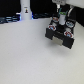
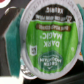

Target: Open the kcup holder, insert the kcup into the holder, and close the kcup holder

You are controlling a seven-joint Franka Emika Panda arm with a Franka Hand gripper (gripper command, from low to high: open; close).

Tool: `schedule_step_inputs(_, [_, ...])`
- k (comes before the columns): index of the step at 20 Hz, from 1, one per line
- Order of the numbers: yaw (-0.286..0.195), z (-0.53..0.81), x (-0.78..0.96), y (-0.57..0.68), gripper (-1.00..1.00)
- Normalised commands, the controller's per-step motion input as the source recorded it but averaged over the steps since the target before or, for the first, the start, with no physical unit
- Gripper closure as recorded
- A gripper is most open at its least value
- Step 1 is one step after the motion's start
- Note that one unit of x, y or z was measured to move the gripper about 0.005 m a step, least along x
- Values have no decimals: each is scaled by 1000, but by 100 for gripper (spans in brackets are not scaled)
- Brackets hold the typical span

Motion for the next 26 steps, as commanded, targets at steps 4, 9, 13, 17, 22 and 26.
schedule_step_inputs(4, [5, -160, -4, -6, 100])
schedule_step_inputs(9, [6, -187, 28, 13, 100])
schedule_step_inputs(13, [5, -157, 30, 12, 100])
schedule_step_inputs(17, [0, 300, 179, 75, 100])
schedule_step_inputs(22, [0, 360, 274, 180, 100])
schedule_step_inputs(26, [0, 188, 189, 257, 100])
